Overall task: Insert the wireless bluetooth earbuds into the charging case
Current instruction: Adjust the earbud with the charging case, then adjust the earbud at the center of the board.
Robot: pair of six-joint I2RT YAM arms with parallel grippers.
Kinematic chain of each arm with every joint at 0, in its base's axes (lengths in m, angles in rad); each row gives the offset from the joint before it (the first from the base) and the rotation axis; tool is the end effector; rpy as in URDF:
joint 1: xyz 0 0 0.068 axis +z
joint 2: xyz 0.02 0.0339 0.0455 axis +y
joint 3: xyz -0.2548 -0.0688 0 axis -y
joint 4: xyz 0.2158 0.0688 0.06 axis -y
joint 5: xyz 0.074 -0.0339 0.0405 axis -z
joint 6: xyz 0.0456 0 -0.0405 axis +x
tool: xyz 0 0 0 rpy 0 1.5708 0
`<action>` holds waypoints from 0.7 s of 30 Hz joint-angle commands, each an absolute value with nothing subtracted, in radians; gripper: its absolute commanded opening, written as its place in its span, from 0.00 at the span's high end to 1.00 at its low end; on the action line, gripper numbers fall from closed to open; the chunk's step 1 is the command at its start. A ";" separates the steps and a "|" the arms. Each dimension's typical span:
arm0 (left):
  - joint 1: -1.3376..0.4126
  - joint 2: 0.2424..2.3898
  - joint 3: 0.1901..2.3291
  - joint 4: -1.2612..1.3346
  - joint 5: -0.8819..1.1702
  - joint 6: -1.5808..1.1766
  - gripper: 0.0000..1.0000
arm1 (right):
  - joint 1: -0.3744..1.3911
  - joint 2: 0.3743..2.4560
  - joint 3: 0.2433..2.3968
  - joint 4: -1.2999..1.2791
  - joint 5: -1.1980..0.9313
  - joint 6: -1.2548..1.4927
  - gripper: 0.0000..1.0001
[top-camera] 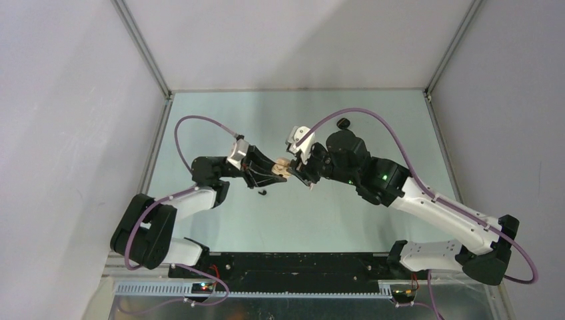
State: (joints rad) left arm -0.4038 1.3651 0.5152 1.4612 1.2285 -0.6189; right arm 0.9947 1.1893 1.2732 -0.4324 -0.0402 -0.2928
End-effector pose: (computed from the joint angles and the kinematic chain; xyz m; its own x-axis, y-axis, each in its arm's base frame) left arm 0.1933 -0.1293 0.2917 -0.0582 -0.1869 -0.9807 0.9914 -0.1263 -0.0347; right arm 0.1333 0.2086 0.3870 0.0697 -0.4222 -0.9038 -0.8757 0.4082 -0.2581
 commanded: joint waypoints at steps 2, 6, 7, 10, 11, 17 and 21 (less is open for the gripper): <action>-0.412 1.340 0.548 1.522 1.253 -0.590 1.00 | 1.003 1.188 1.281 -0.387 0.000 -0.312 0.50; -0.413 1.334 0.548 1.523 1.270 -0.583 1.00 | 1.001 1.174 1.279 -0.385 0.029 -0.317 0.50; -0.412 1.333 0.548 1.522 1.275 -0.581 1.00 | 0.998 1.165 1.279 -0.384 0.031 -0.318 0.50; -0.412 1.323 0.550 1.515 1.286 -0.576 1.00 | 0.971 1.146 1.280 -0.383 0.029 -0.319 0.49; -0.412 1.320 0.551 1.511 1.293 -0.573 1.00 | 0.949 1.138 1.280 -0.382 0.026 -0.318 0.48; -0.369 1.300 0.571 1.516 1.319 -0.603 1.00 | 0.760 1.139 1.280 -0.357 -0.068 -0.288 0.39; -0.296 1.282 0.580 1.526 1.347 -0.636 1.00 | 0.692 1.235 1.290 -0.396 -0.086 -0.337 0.35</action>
State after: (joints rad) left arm -0.3637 1.3258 0.5400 1.4612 1.3071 -0.6083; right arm 0.7399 1.1641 1.2736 -0.3981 -0.0467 -0.3080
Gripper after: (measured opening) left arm 0.317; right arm 0.644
